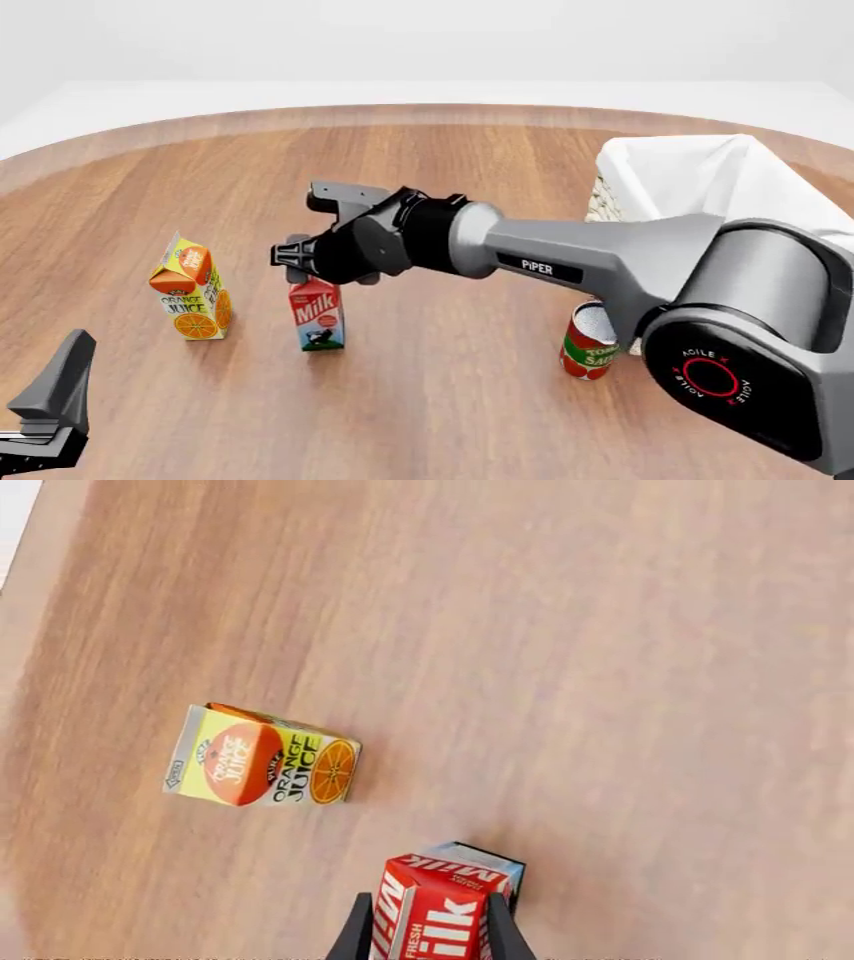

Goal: Pick the milk and place it in the basket.

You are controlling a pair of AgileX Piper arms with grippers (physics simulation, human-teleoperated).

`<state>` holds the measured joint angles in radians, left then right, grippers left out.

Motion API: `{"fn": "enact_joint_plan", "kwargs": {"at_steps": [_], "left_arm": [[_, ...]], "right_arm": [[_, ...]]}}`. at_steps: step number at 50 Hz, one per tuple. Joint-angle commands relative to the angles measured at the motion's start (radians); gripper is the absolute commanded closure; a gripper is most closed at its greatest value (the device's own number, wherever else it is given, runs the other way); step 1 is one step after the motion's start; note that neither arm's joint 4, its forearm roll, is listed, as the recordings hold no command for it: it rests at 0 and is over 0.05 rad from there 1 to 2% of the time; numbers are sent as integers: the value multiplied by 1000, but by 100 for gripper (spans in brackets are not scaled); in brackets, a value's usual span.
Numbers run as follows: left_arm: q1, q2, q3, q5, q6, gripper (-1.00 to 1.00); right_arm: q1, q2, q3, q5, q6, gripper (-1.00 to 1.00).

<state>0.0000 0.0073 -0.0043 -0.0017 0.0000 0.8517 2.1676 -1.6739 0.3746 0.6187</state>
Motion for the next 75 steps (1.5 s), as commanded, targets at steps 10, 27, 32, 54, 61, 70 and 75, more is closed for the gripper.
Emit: {"fn": "enact_joint_plan", "kwargs": {"at_steps": [10,27,32,54,61,70,75], "left_arm": [[0,0,0,0,0,-100],[0,0,0,0,0,-100],[0,0,0,0,0,-100],[0,0,0,0,0,-100],[0,0,0,0,0,-100],[0,0,0,0,0,-100],[0,0,0,0,0,-100]], "right_arm": [[-12,-92,25,0,-10,100],[-24,-153,40,18,-27,100],[-35,-180,50,23,-34,100],[-104,-311,117,36,-60,100],[-120,-329,115,45,-64,100],[-147,-353,103,62,-82,100],[-164,-374,109,67,-90,100]]}}
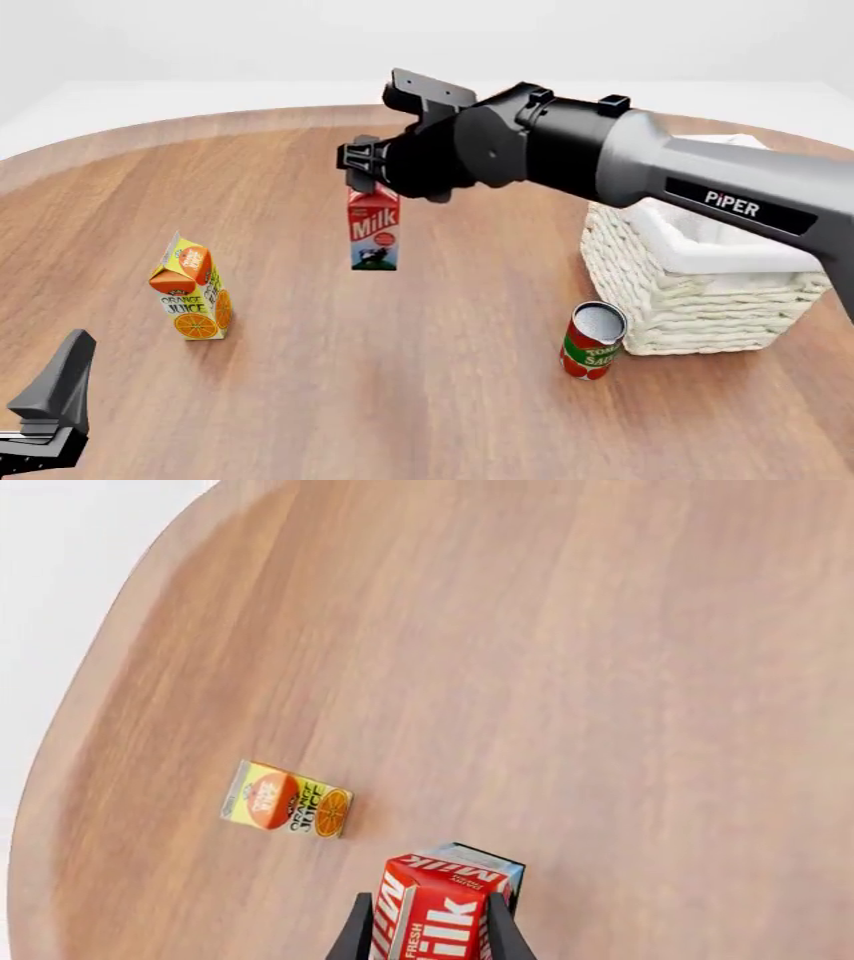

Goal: Pick the milk and place it in the basket.

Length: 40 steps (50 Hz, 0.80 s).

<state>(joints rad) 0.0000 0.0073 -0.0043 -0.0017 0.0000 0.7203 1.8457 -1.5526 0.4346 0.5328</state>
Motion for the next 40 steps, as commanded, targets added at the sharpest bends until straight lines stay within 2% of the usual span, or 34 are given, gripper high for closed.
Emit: {"fn": "enact_joint_plan", "kwargs": {"at_steps": [1,40], "left_arm": [[0,0,0,0,0,-100],[0,0,0,0,0,-100]], "right_arm": [[-34,-57,-10,8,-4,100],[-97,-212,12,49,-8,100]]}}
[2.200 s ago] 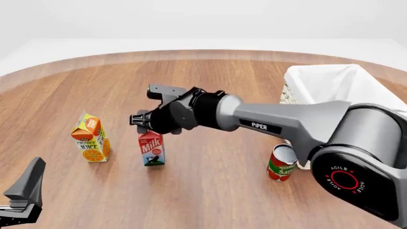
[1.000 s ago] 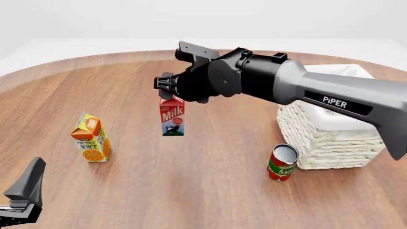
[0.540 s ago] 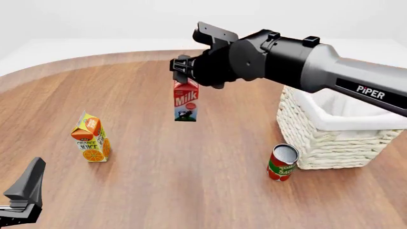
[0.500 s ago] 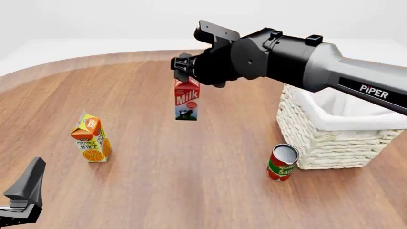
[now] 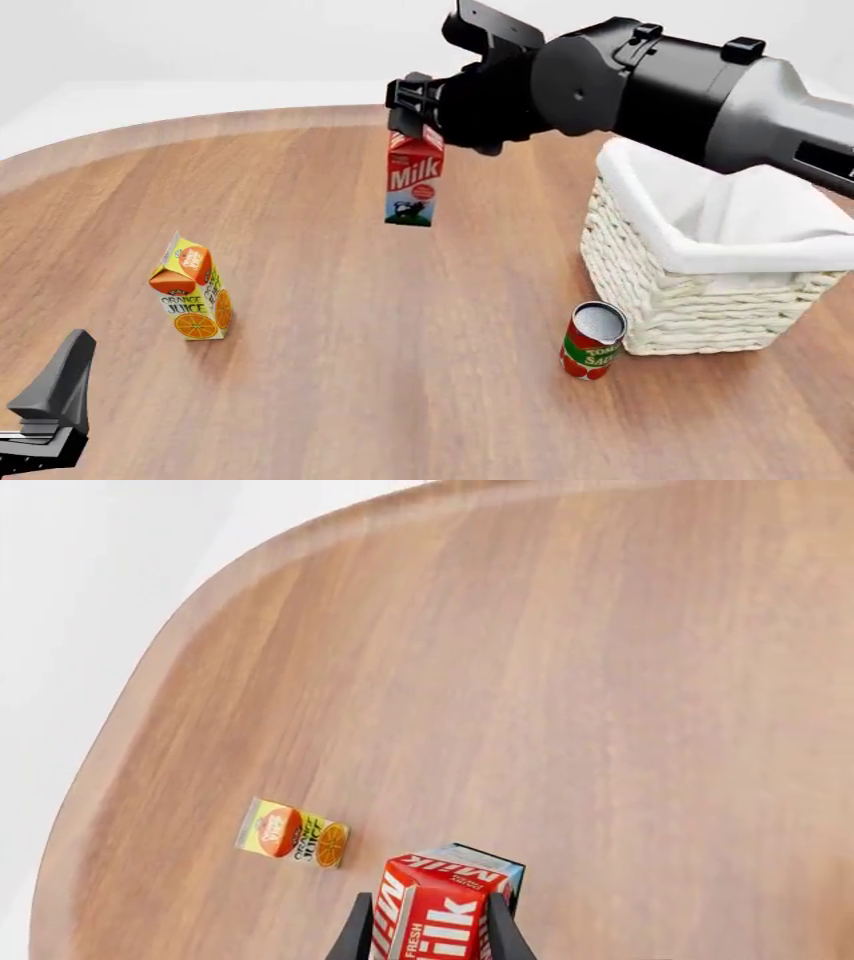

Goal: Pick the milk and place it in the basket.

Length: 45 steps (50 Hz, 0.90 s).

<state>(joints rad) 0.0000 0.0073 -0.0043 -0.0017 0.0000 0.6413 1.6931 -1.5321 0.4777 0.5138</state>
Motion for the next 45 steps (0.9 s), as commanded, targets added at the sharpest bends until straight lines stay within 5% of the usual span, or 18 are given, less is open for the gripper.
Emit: {"fn": "enact_joint_plan", "kwargs": {"at_steps": [1,45], "left_arm": [[0,0,0,0,0,-100],[0,0,0,0,0,-100]], "right_arm": [[-23,-67,-5,8,10,100],[-193,-251,35,79,-34,100]]}}
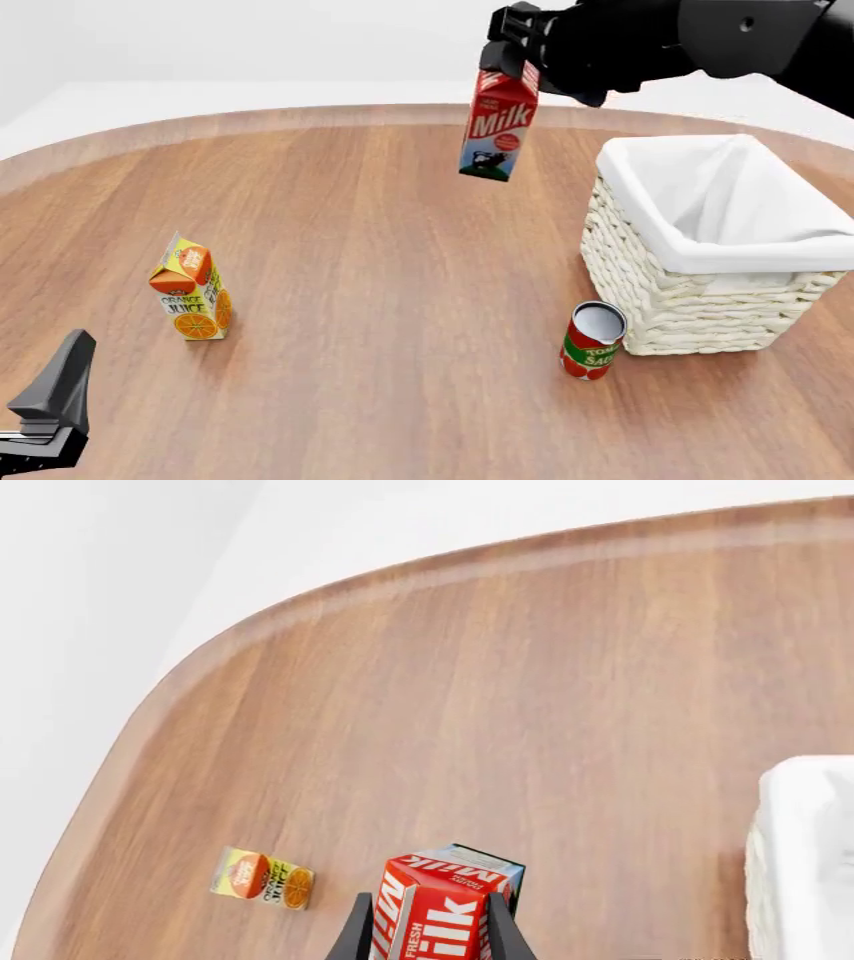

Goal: Pick the milk and place it in the basket.

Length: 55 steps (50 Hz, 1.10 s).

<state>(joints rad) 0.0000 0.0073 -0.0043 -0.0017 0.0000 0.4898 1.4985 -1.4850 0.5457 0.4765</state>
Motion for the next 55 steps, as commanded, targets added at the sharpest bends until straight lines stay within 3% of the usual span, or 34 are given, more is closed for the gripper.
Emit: {"fn": "enact_joint_plan", "kwargs": {"at_steps": [1,55], "left_arm": [[0,0,0,0,0,-100],[0,0,0,0,0,-100]], "right_arm": [[-44,-58,-12,13,4,100],[-329,-266,84,73,0,100]]}}
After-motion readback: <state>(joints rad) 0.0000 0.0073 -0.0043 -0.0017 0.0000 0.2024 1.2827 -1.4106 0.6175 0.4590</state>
